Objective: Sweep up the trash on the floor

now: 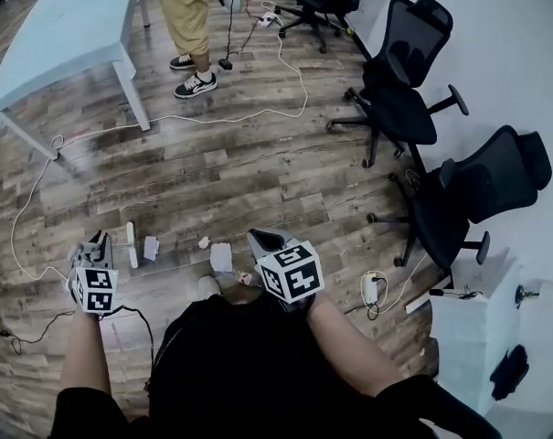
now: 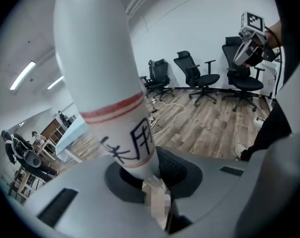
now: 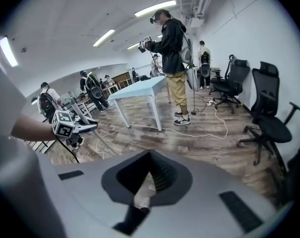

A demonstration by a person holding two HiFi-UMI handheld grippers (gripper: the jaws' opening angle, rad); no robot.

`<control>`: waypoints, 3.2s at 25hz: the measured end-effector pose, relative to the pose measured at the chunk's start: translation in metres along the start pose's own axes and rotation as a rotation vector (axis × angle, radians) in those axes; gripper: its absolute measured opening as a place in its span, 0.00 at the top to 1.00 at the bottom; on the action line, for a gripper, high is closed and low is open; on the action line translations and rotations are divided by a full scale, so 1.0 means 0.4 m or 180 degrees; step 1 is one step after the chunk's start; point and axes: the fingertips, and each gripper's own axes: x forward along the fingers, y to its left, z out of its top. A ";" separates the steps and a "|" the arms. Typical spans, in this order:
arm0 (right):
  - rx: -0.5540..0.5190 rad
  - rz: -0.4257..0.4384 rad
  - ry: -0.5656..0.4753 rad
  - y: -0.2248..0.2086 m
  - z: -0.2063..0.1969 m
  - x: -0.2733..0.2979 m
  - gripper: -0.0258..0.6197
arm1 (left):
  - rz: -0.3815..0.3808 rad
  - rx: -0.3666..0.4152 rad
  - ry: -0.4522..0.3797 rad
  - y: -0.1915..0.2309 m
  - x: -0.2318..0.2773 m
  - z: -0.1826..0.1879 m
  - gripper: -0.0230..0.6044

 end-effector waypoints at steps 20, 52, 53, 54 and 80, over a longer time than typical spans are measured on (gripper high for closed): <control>0.0110 -0.0231 0.0038 0.030 -0.057 -0.051 0.94 | -0.0579 0.0078 -0.0260 -0.194 0.051 0.026 0.89; 0.0437 -0.0449 -0.0477 -0.081 -0.059 -0.167 0.94 | -0.1573 0.0416 -0.0714 -0.554 0.021 0.365 0.89; 0.0437 -0.0442 -0.0563 -0.079 -0.047 -0.173 0.94 | -0.1576 0.0439 -0.0737 -0.554 0.010 0.380 0.89; 0.0420 -0.0442 -0.0651 -0.077 -0.034 -0.179 0.94 | -0.1579 0.0464 -0.0765 -0.553 -0.001 0.397 0.89; -0.0001 -0.0310 -0.1744 0.018 0.307 -0.313 0.94 | -0.1335 -0.0114 -0.1991 -0.365 -0.291 0.820 0.90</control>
